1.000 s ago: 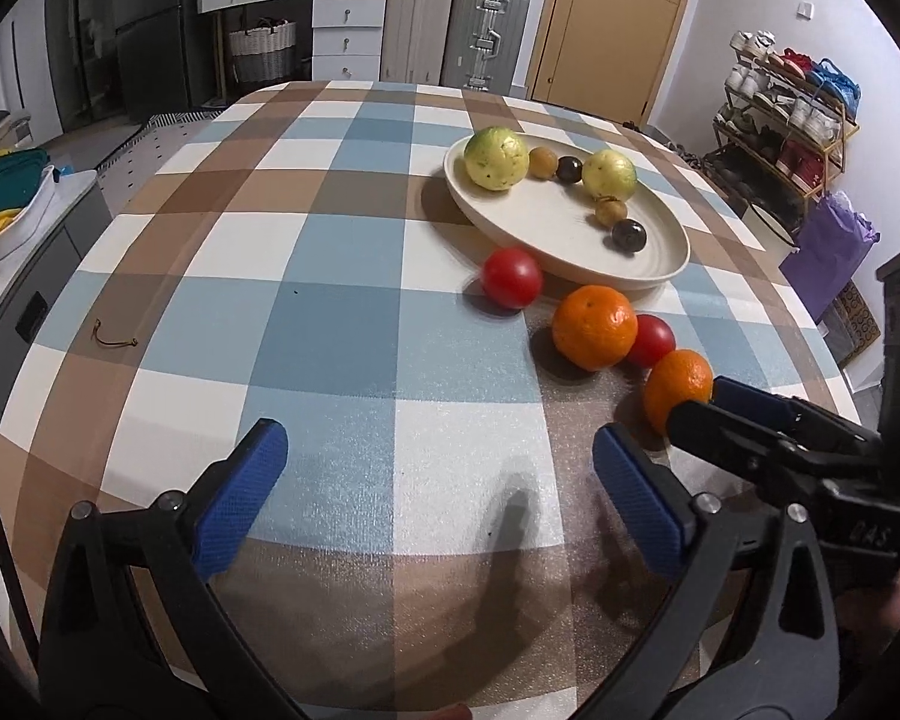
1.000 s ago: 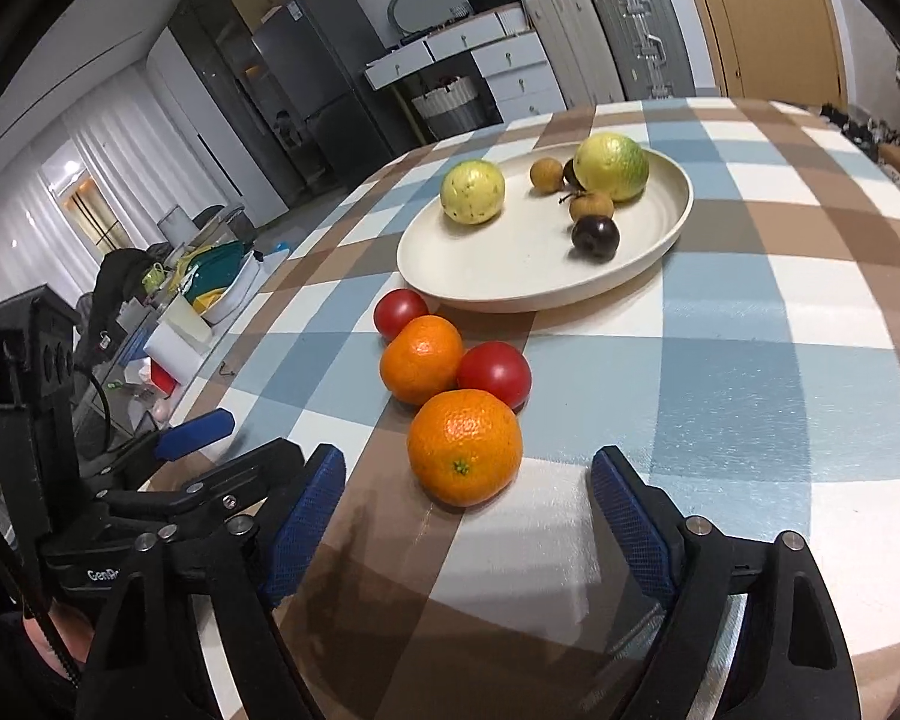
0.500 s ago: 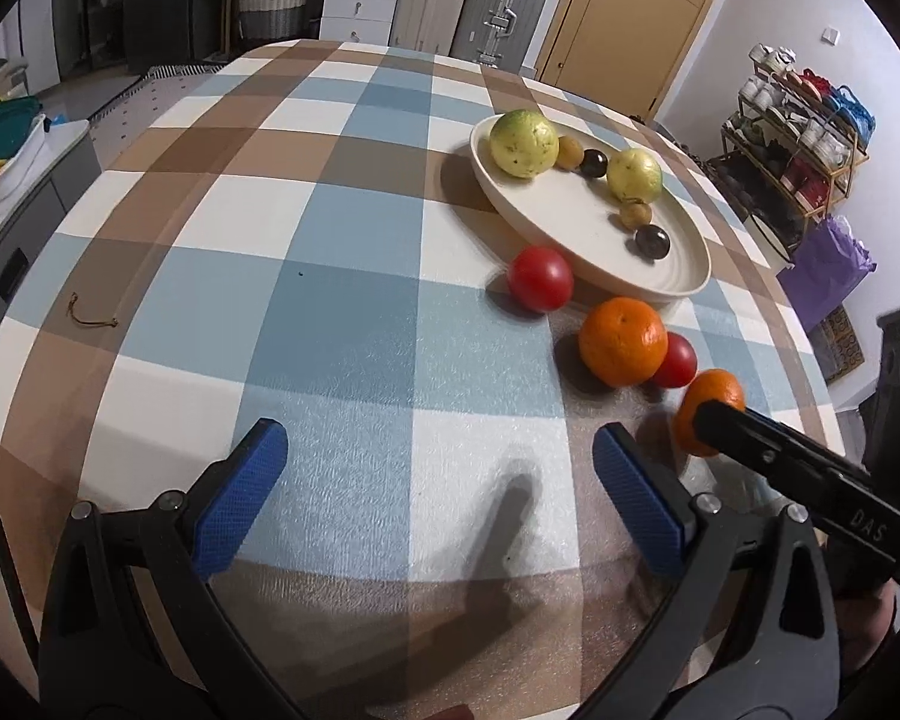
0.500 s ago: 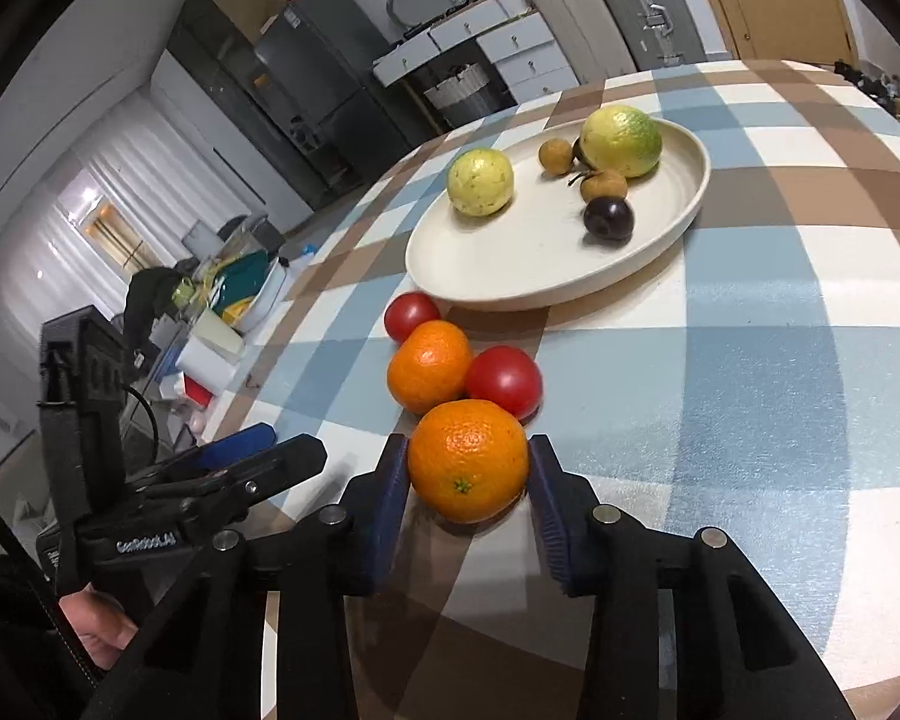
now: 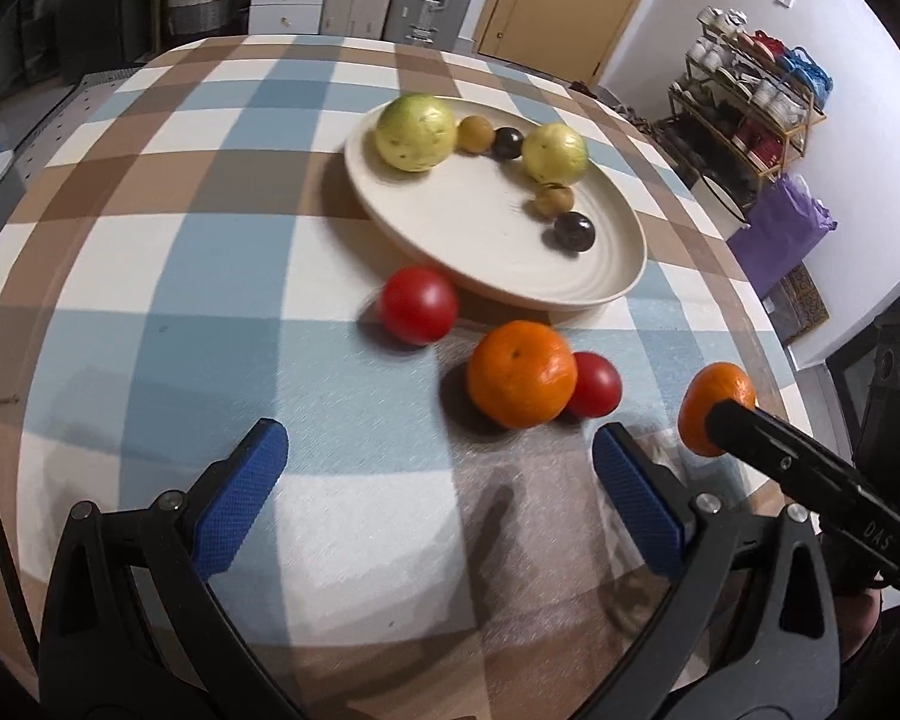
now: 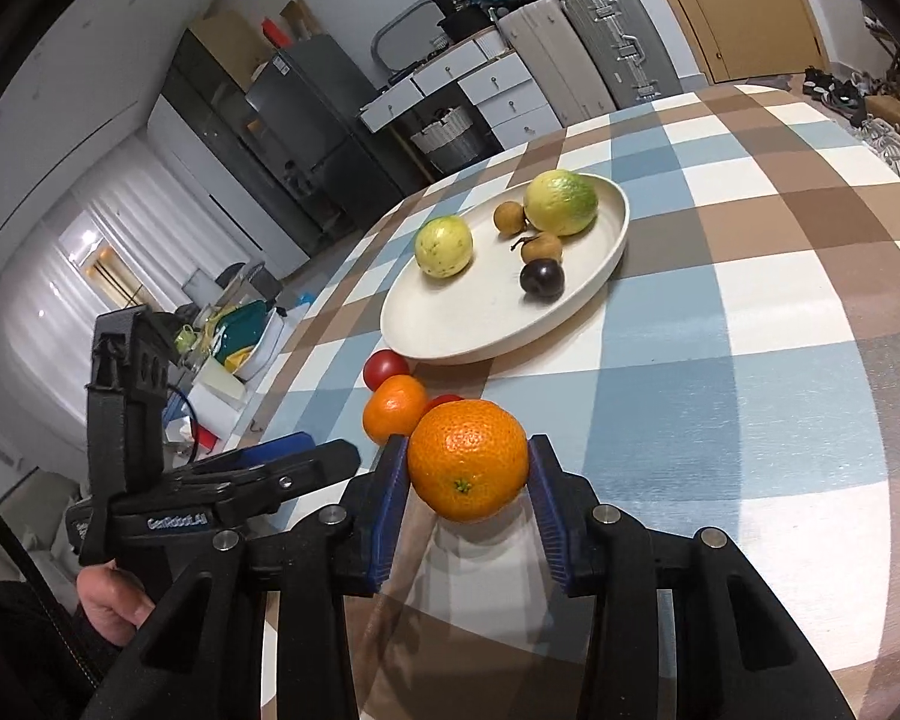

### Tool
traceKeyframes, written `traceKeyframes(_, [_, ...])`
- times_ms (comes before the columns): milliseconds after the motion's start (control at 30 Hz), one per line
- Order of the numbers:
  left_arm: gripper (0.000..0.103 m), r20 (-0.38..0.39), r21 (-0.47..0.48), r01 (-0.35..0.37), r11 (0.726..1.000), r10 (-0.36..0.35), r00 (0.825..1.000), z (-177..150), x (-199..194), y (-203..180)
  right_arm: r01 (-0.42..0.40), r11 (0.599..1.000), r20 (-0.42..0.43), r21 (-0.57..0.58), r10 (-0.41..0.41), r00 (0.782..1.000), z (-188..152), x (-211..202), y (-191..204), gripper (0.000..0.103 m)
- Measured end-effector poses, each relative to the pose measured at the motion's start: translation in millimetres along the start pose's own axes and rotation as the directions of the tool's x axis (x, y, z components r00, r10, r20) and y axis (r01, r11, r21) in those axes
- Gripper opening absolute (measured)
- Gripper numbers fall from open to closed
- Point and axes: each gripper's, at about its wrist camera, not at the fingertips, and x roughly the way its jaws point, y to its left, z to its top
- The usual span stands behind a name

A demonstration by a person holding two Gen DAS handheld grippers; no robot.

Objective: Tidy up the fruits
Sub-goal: 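Grasp an orange with the right gripper while the left gripper grasps another orange, then carry both oranges over the cream plate with both grippers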

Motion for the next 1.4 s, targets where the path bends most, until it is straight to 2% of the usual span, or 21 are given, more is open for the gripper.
traceKeyframes(200, [0.099, -0.026, -0.046, 0.069, 0.997, -0.070, 0.997, 14, 15, -4, -0.030, 0.999, 0.018, -0.018, 0.030, 0.999, 4, -6, -1, 0.040])
traceKeyframes(433, [0.097, -0.043, -0.037, 0.092, 0.995, -0.093, 0.995, 21, 25, -12, -0.043, 0.998, 0.031, -0.048, 0.045, 0.999, 8, -6, 3, 0.040])
traceKeyframes(500, [0.088, -0.043, -0.050, 0.109, 0.993, -0.111, 0.993, 25, 26, -12, -0.050, 0.998, 0.031, -0.047, 0.051, 0.998, 9, -6, 2, 0.040])
traceKeyframes(567, [0.085, -0.048, -0.051, 0.117, 0.992, -0.119, 0.992, 27, 28, -12, -0.056, 0.997, 0.030, -0.044, 0.057, 0.998, 10, -5, 1, 0.040])
traceKeyframes(633, [0.074, -0.048, -0.049, 0.127, 0.991, -0.129, 0.990, 28, 29, -13, -0.055, 0.998, 0.031, -0.043, 0.057, 0.998, 10, -5, 1, 0.040])
traceKeyframes(700, [0.053, -0.052, -0.052, 0.150, 0.987, -0.153, 0.987, 27, 30, -12, -0.060, 0.997, 0.027, -0.039, 0.061, 0.998, 11, -4, 0, 0.040])
traceKeyframes(767, [0.047, -0.063, -0.071, 0.197, 0.978, -0.202, 0.977, 27, 31, -10, -0.056, 0.998, 0.025, -0.037, 0.057, 0.998, 12, -3, -2, 0.040])
traceKeyframes(800, [0.037, -0.061, -0.079, 0.204, 0.976, -0.209, 0.976, 27, 31, -9, -0.056, 0.998, 0.021, -0.032, 0.057, 0.998, 12, -1, -3, 0.040])
traceKeyframes(1167, [0.037, -0.060, -0.083, 0.219, 0.972, -0.224, 0.973, 30, 18, -1, -0.036, 0.999, 0.022, -0.039, 0.036, 0.999, 21, -1, -1, 0.040])
traceKeyframes(1400, [0.037, -0.038, -0.112, 0.282, 0.953, -0.287, 0.957, 41, 2, 3, -0.028, 0.998, 0.034, -0.048, 0.030, 0.999, 34, 3, 1, 0.040])
